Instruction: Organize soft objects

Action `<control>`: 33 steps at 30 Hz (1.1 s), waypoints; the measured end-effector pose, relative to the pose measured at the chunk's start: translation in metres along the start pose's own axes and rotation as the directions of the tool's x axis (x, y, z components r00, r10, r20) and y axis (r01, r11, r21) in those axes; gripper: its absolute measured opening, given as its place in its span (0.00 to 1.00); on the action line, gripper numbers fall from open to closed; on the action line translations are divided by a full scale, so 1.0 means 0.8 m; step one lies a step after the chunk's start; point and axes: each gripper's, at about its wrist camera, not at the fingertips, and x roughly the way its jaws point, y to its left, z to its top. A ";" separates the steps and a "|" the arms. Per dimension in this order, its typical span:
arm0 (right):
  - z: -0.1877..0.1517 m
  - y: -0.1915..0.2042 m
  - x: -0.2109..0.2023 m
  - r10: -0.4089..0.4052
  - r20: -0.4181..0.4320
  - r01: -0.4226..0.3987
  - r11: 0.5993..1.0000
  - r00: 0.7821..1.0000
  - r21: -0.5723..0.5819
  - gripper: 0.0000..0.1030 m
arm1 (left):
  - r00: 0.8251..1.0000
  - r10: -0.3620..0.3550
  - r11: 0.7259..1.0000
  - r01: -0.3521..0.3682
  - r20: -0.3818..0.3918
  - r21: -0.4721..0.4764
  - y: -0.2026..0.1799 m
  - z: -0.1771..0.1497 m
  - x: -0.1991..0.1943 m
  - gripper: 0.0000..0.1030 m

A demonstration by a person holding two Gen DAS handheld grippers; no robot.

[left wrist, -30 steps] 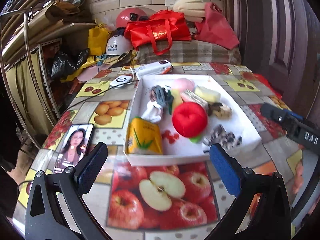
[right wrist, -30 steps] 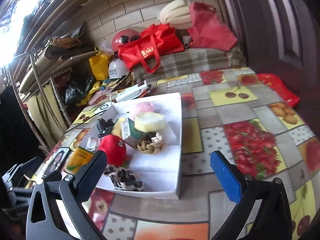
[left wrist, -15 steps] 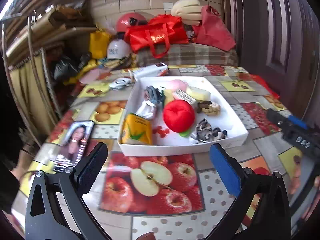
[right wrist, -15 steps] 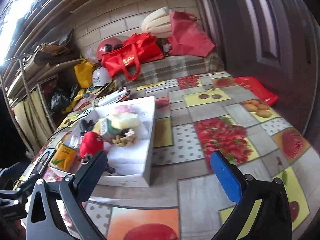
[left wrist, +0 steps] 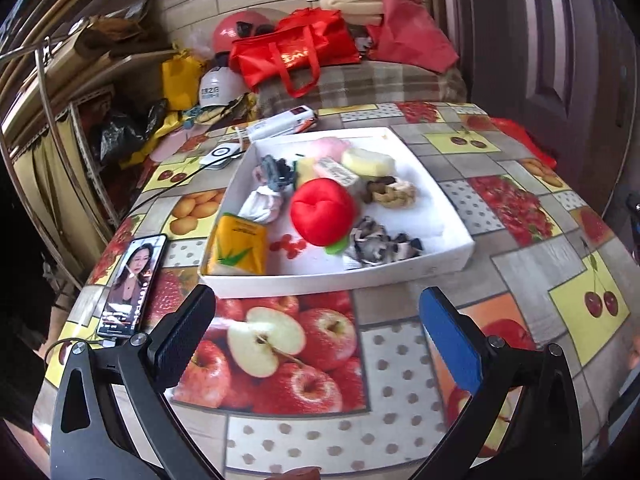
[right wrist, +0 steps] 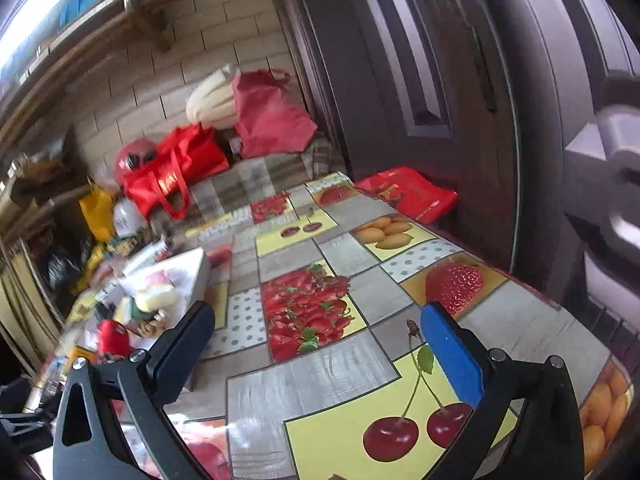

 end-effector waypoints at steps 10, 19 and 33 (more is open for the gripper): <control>0.007 -0.011 -0.035 0.033 0.070 -0.033 0.999 0.997 -0.005 1.00 | 0.999 -0.027 0.999 0.026 0.033 0.021 -0.021 0.005 -0.027 1.00; 0.010 -0.015 -0.052 0.049 0.118 -0.048 0.999 0.992 -0.013 1.00 | 0.998 -0.032 0.999 0.031 0.060 0.017 -0.030 0.008 -0.050 1.00; 0.017 -0.017 -0.056 0.047 0.139 -0.047 0.999 0.989 -0.005 1.00 | 0.999 -0.021 1.000 0.021 0.029 0.004 -0.029 0.009 -0.044 1.00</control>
